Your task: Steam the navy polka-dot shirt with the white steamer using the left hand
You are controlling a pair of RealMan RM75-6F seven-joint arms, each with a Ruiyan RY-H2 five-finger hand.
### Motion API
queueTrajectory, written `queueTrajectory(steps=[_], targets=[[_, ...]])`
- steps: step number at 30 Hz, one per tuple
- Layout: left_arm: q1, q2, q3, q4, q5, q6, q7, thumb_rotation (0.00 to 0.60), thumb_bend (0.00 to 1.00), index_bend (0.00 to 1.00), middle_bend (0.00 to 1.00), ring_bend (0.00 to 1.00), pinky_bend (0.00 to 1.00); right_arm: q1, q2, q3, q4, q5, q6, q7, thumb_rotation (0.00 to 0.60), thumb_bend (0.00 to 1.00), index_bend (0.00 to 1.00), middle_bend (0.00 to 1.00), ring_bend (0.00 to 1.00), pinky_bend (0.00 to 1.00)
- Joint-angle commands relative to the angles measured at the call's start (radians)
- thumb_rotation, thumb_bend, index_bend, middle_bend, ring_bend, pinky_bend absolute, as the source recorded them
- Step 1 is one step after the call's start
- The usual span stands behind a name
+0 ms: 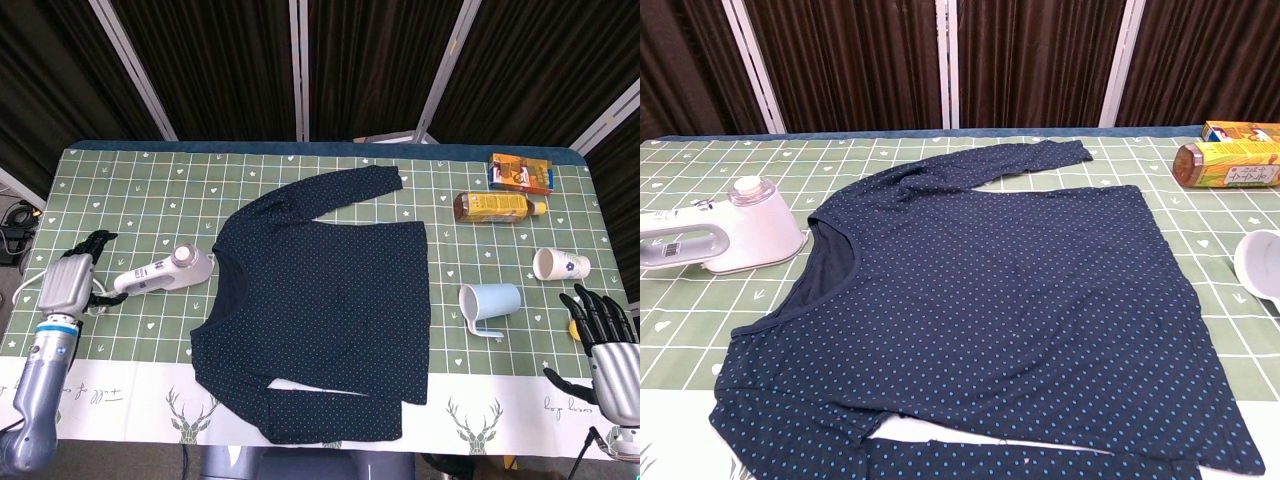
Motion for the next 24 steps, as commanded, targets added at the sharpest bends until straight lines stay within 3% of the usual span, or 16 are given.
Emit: queueTrajectory(steps=[1, 12, 17, 24], targets=[[-0.057, -0.054, -0.025, 0.051, -0.089, -0.042, 0.072, 0.600, 0.00, 0.24, 0.17, 0.26, 0.34, 0.002, -0.001, 0.000, 0.001, 0.001, -0.004, 0.000, 0.600, 0.00, 0.00, 0.00, 0.00, 0.00], [-0.130, -0.154, -0.015, 0.204, -0.211, -0.123, 0.108, 0.600, 0.04, 0.29, 0.22, 0.30, 0.37, 0.007, -0.006, -0.004, -0.001, 0.001, -0.018, -0.016, 0.600, 0.00, 0.00, 0.00, 0.00, 0.00], [-0.145, -0.182, -0.006, 0.261, -0.210, -0.151, 0.095, 0.600, 0.07, 0.31, 0.22, 0.31, 0.38, 0.009, -0.009, -0.003, -0.001, 0.005, -0.022, -0.023, 0.600, 0.00, 0.00, 0.00, 0.00, 0.00], [-0.167, -0.237, 0.001, 0.349, -0.186, -0.170, 0.052, 0.600, 0.17, 0.43, 0.35, 0.44, 0.56, 0.012, -0.012, 0.000, 0.001, 0.016, -0.032, -0.027, 0.600, 0.00, 0.00, 0.00, 0.00, 0.00]])
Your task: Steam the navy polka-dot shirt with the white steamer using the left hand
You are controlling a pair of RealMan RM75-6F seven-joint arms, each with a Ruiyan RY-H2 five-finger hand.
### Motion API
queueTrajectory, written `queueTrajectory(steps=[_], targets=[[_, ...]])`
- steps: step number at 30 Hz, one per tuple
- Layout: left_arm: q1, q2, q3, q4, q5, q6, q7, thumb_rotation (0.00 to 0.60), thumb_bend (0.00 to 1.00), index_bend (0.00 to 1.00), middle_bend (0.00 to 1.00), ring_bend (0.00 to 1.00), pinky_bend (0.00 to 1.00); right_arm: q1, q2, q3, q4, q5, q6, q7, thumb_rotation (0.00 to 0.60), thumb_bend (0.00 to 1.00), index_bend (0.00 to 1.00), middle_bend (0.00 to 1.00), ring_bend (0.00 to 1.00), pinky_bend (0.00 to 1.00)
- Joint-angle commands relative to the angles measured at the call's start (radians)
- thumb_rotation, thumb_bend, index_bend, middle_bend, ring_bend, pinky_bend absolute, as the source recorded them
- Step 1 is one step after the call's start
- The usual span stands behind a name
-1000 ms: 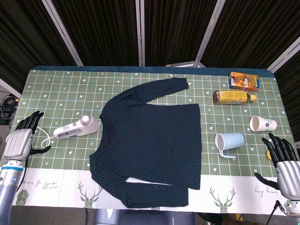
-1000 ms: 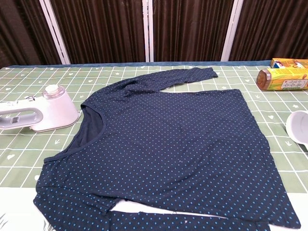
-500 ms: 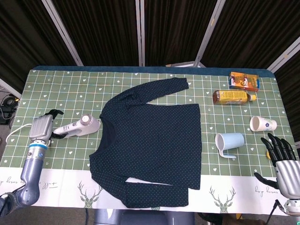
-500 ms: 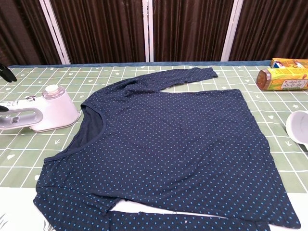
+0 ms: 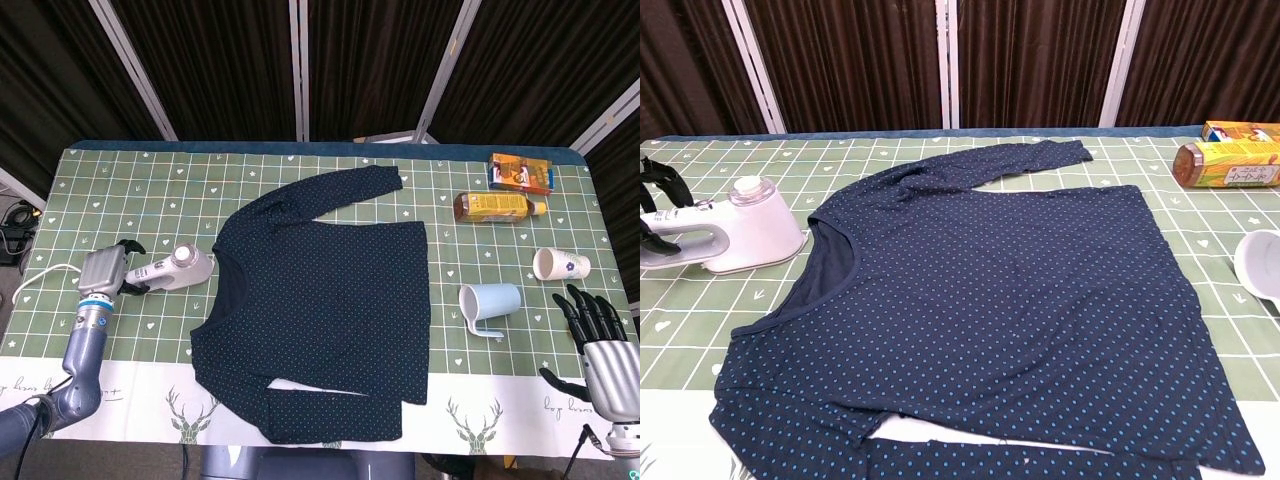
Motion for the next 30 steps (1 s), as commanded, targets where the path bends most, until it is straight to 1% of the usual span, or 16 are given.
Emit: queueTrajectory(steps=[1, 3, 5, 6, 10, 11, 13, 15, 17, 19, 23, 30], targets=[[-0.009, -0.024, 0.004, 0.034, 0.019, -0.006, -0.026, 0.600, 0.17, 0.44, 0.37, 0.45, 0.58, 0.001, 0.000, 0.001, 0.001, 0.002, -0.002, 0.000, 0.600, 0.00, 0.00, 0.00, 0.00, 0.00], [-0.013, -0.033, 0.008, 0.050, 0.028, -0.009, -0.032, 0.600, 0.20, 0.48, 0.41, 0.48, 0.65, 0.002, -0.001, 0.001, 0.002, 0.005, -0.005, 0.001, 0.600, 0.00, 0.00, 0.00, 0.00, 0.00], [-0.018, -0.039, 0.013, 0.063, 0.035, -0.013, -0.033, 0.600, 0.26, 0.53, 0.45, 0.51, 0.70, 0.003, -0.001, 0.001, 0.002, 0.006, -0.008, 0.001, 0.600, 0.00, 0.00, 0.00, 0.00, 0.00], [-0.020, -0.043, 0.015, 0.069, 0.039, -0.015, -0.036, 0.600, 0.29, 0.57, 0.48, 0.53, 0.73, 0.004, -0.001, 0.001, 0.003, 0.007, -0.009, 0.000, 0.600, 0.00, 0.00, 0.00, 0.00, 0.00], [-0.023, -0.050, 0.019, 0.089, 0.062, -0.013, -0.052, 0.600, 0.35, 0.72, 0.59, 0.61, 0.82, 0.004, -0.002, 0.001, 0.003, 0.008, -0.011, -0.002, 0.600, 0.00, 0.00, 0.00, 0.00, 0.00], [-0.023, -0.051, 0.021, 0.093, 0.070, -0.010, -0.058, 0.600, 0.39, 0.76, 0.62, 0.63, 0.84, 0.005, -0.003, 0.001, 0.004, 0.008, -0.011, -0.003, 0.600, 0.00, 0.00, 0.00, 0.00, 0.00], [-0.021, -0.052, 0.024, 0.101, 0.085, -0.003, -0.065, 0.600, 0.50, 0.82, 0.67, 0.66, 0.87, 0.005, -0.003, 0.001, 0.003, 0.008, -0.012, -0.004, 0.600, 0.00, 0.00, 0.00, 0.00, 0.00], [-0.018, -0.052, 0.029, 0.113, 0.107, 0.004, -0.080, 0.600, 0.67, 0.89, 0.72, 0.69, 0.91, 0.005, -0.004, 0.000, 0.003, 0.006, -0.012, -0.008, 0.600, 0.00, 0.00, 0.00, 0.00, 0.00], [-0.014, -0.048, 0.032, 0.118, 0.128, 0.003, -0.105, 0.600, 0.75, 0.92, 0.74, 0.71, 0.93, 0.005, -0.005, -0.001, 0.002, 0.006, -0.013, -0.010, 0.600, 0.00, 0.00, 0.00, 0.00, 0.00], [-0.010, -0.037, 0.037, 0.117, 0.149, -0.006, -0.135, 0.600, 0.78, 0.93, 0.76, 0.72, 0.94, 0.006, -0.006, -0.002, 0.002, 0.006, -0.014, -0.012, 0.600, 0.00, 0.00, 0.00, 0.00, 0.00], [0.002, -0.002, 0.050, 0.105, 0.234, -0.020, -0.239, 0.600, 0.79, 0.94, 0.77, 0.73, 0.95, 0.007, -0.009, -0.003, 0.001, 0.004, -0.017, -0.020, 0.600, 0.00, 0.00, 0.00, 0.00, 0.00], [0.028, 0.066, 0.082, 0.078, 0.460, 0.056, -0.471, 0.600, 0.79, 0.96, 0.79, 0.75, 0.97, 0.010, -0.014, -0.005, -0.001, 0.004, -0.024, -0.036, 0.600, 0.00, 0.00, 0.00, 0.00, 0.00]])
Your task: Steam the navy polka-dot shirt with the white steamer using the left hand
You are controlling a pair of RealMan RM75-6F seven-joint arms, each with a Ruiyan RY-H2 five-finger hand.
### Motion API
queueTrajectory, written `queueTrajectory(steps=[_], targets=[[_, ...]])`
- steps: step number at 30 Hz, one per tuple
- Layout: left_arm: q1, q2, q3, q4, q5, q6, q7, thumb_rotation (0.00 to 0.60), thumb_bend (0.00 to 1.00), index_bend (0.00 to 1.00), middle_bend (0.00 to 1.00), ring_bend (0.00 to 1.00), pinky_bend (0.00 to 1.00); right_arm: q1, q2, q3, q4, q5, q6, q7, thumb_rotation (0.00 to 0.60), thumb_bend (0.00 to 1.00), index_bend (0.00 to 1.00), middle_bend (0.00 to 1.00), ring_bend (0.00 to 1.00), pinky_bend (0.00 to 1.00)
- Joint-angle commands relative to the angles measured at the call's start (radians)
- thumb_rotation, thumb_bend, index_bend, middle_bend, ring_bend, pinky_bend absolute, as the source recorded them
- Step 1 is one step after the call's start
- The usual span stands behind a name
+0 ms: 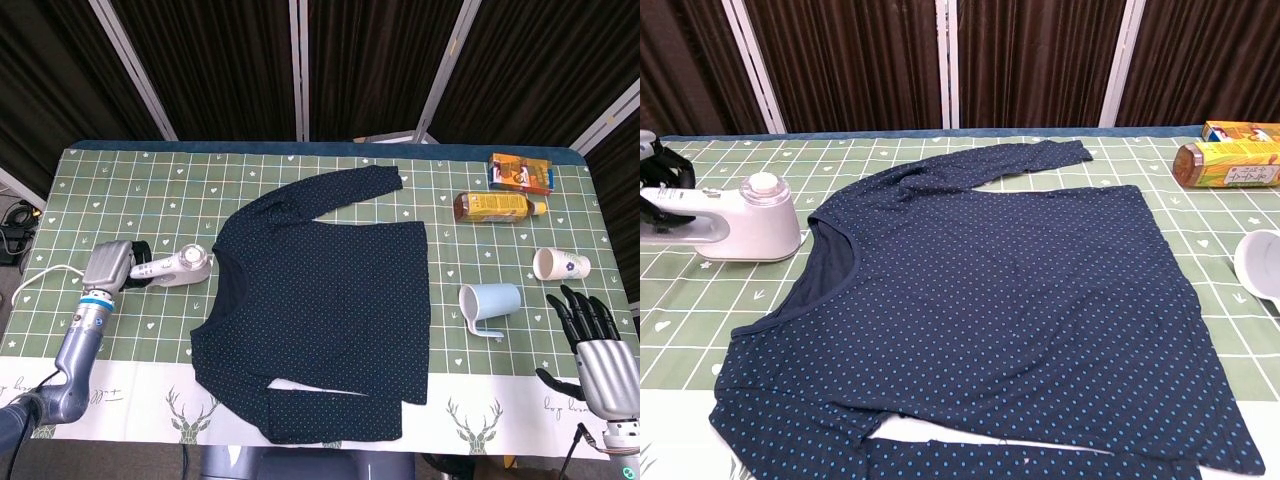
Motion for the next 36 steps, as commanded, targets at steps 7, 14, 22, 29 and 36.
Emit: queueTrajectory(steps=[7, 14, 22, 29, 36], targets=[[0.005, 0.133, 0.051, -0.114, 0.275, 0.095, -0.259, 0.600, 0.80, 0.96, 0.80, 0.76, 0.99, 0.001, -0.005, 0.001, -0.005, 0.005, -0.004, -0.020, 0.600, 0.00, 0.00, 0.00, 0.00, 0.00], [-0.055, 0.152, 0.036, -0.204, 0.305, 0.047, -0.329, 0.600, 0.87, 0.98, 0.85, 0.82, 1.00, 0.003, -0.004, 0.009, -0.005, 0.029, -0.012, -0.020, 0.600, 0.00, 0.00, 0.00, 0.00, 0.00], [-0.161, 0.083, 0.008, -0.218, 0.245, -0.097, -0.324, 0.600, 0.93, 1.00, 0.88, 0.84, 1.00, 0.007, 0.001, 0.021, 0.001, 0.064, -0.026, -0.004, 0.600, 0.00, 0.00, 0.00, 0.00, 0.00], [-0.233, -0.019, -0.005, -0.167, 0.201, -0.160, -0.259, 0.600, 0.93, 1.00, 0.88, 0.84, 1.00, 0.012, 0.006, 0.031, 0.009, 0.098, -0.045, 0.016, 0.600, 0.00, 0.00, 0.00, 0.00, 0.00], [-0.273, -0.134, 0.003, -0.088, 0.186, -0.164, -0.180, 0.600, 0.93, 1.00, 0.88, 0.84, 1.00, 0.015, 0.013, 0.038, 0.012, 0.114, -0.056, 0.041, 0.600, 0.00, 0.00, 0.00, 0.00, 0.00]])
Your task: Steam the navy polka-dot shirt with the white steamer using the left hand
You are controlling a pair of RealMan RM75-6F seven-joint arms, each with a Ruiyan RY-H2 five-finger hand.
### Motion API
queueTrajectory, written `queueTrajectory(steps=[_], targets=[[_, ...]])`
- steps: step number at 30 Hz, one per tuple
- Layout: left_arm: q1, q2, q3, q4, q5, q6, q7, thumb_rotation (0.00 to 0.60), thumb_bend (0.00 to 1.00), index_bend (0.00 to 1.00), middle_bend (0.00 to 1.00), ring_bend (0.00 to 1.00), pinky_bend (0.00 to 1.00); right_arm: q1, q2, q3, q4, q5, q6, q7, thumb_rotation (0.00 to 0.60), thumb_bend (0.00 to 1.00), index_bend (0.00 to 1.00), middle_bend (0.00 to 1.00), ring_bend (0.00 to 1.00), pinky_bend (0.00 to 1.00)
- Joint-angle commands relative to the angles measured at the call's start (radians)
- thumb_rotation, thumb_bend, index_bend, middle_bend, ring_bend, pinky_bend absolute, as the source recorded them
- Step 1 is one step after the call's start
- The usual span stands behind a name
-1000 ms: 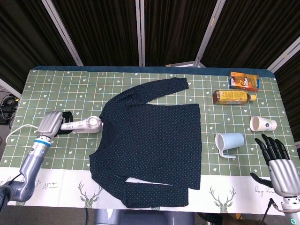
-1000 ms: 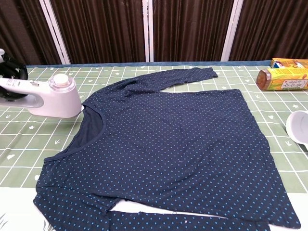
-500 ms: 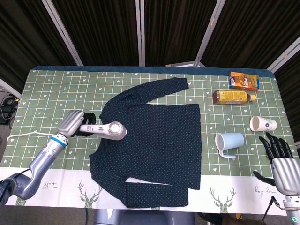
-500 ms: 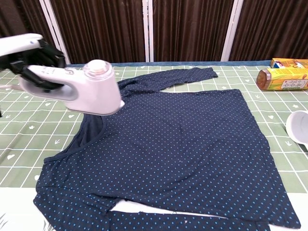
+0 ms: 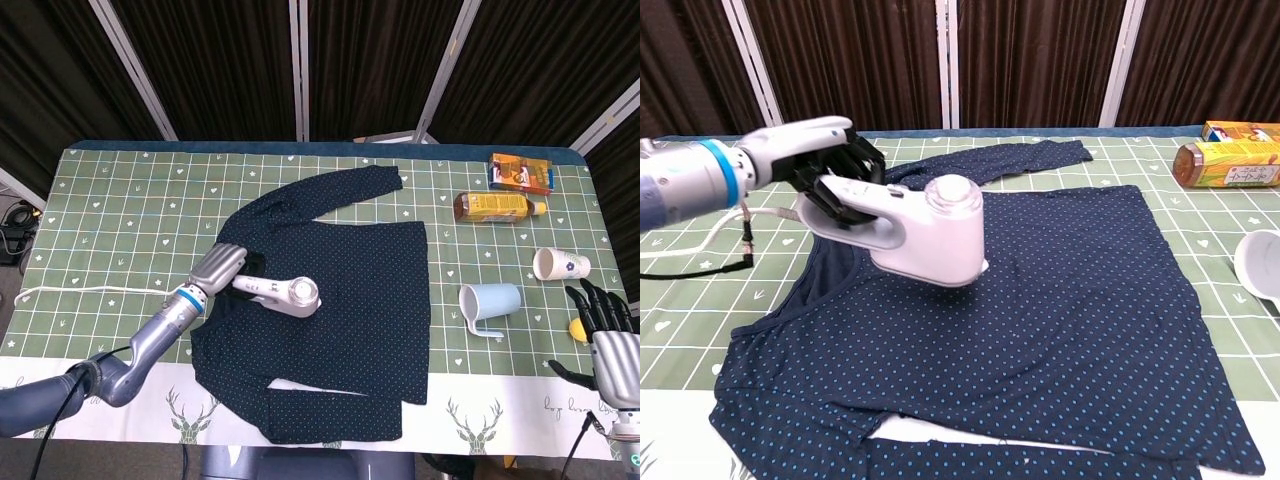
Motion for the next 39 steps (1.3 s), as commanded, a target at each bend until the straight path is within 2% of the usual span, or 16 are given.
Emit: queueTrajectory(steps=[1, 8, 17, 39], targets=[[-0.020, -0.073, 0.005, 0.057, -0.012, 0.007, 0.042, 0.600, 0.93, 1.00, 0.88, 0.84, 1.00, 0.000, 0.005, 0.002, 0.001, 0.001, 0.000, 0.012, 0.600, 0.00, 0.00, 0.00, 0.00, 0.00], [-0.021, -0.176, 0.024, 0.151, -0.003, 0.037, 0.036, 0.600, 0.93, 1.00, 0.88, 0.84, 1.00, 0.000, 0.013, 0.002, 0.009, 0.001, -0.005, 0.043, 0.600, 0.00, 0.00, 0.00, 0.00, 0.00], [-0.019, -0.213, 0.038, 0.196, 0.001, 0.037, 0.011, 0.600, 0.93, 1.00, 0.88, 0.84, 1.00, -0.001, 0.018, 0.001, 0.010, -0.002, -0.003, 0.057, 0.600, 0.00, 0.00, 0.00, 0.00, 0.00], [-0.043, -0.259, 0.022, 0.164, -0.023, 0.024, 0.065, 0.600, 0.93, 1.00, 0.88, 0.84, 1.00, -0.006, 0.025, -0.001, 0.008, -0.011, 0.009, 0.074, 0.600, 0.00, 0.00, 0.00, 0.00, 0.00]])
